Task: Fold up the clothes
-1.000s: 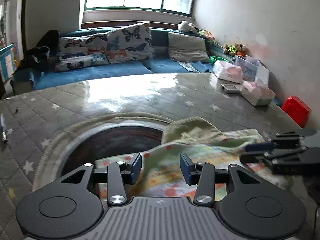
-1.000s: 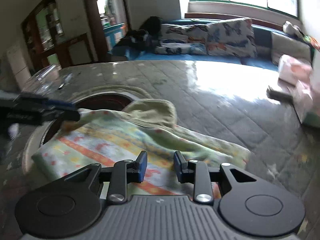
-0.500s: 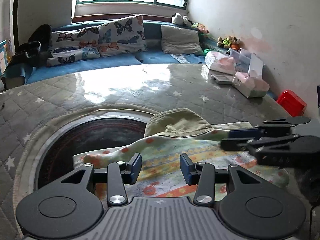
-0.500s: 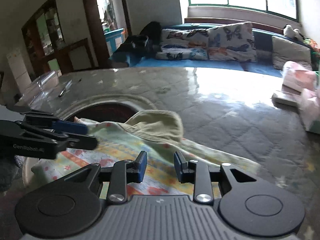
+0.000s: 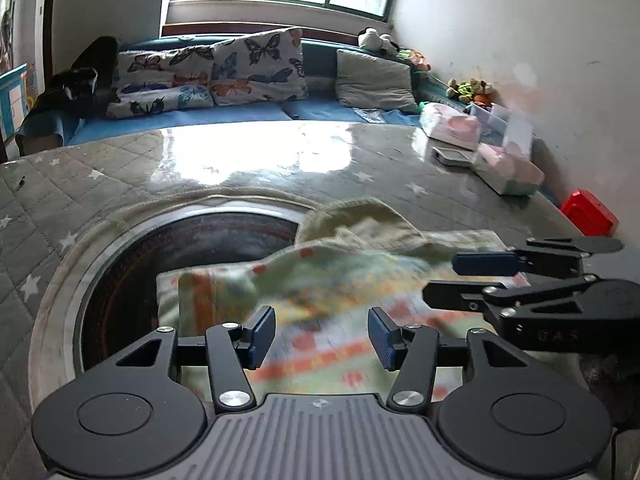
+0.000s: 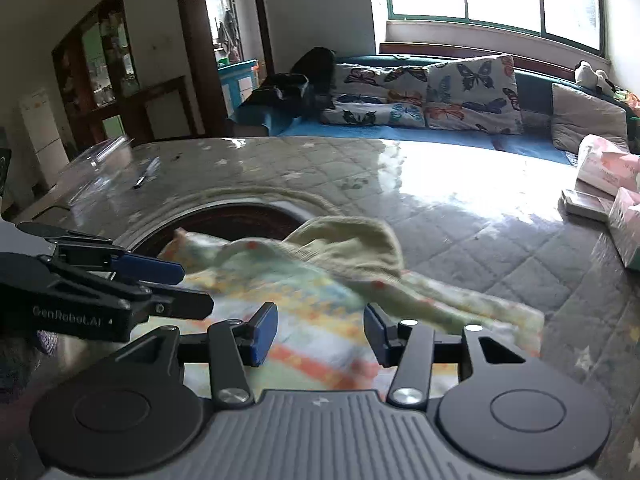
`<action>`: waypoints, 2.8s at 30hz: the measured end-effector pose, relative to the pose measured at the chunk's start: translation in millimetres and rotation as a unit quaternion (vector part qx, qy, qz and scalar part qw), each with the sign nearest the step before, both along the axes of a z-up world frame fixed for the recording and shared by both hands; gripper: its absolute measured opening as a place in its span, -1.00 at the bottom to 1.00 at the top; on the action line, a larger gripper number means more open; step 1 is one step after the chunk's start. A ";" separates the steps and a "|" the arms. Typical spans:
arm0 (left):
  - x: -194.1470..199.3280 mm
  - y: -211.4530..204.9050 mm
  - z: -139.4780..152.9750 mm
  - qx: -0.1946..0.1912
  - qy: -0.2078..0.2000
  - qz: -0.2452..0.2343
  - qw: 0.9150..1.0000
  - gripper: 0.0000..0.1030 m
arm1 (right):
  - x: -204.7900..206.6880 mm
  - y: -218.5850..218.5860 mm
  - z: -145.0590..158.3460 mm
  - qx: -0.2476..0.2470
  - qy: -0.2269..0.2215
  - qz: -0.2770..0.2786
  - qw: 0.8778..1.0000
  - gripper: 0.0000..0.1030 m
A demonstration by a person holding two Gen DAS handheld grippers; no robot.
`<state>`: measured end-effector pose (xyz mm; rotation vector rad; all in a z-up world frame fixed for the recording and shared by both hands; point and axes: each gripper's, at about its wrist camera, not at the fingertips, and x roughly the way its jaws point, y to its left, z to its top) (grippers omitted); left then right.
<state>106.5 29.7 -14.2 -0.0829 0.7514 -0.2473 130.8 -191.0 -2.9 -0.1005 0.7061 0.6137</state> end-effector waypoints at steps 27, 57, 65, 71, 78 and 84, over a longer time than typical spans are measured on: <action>-44.0 6.8 -17.5 0.000 -0.004 0.014 1.000 0.14 | -70.4 -48.4 -15.3 -0.012 -0.022 -0.045 0.999 -0.05; 14.3 21.9 -8.4 -0.017 0.009 0.047 0.999 0.12 | -19.7 -24.8 -8.2 0.000 -0.011 -0.030 0.999 -0.16; 39.0 26.3 -17.2 0.009 0.010 0.069 0.998 -0.26 | 16.7 -34.5 -19.1 -0.009 -0.001 -0.059 0.998 -0.16; 39.9 13.4 -3.7 -0.007 -0.008 0.055 0.998 -0.26 | 27.0 -38.0 -14.6 -0.002 -0.002 -0.066 0.998 -0.16; 62.4 -10.4 -8.9 -0.003 -0.001 0.032 0.999 -0.27 | 38.0 -37.9 -19.7 -0.004 0.001 -0.074 0.997 -0.16; 72.2 -4.3 -19.0 -0.009 0.008 0.043 0.999 -0.26 | 31.1 -37.6 -10.4 -0.003 -0.007 -0.071 0.997 -0.16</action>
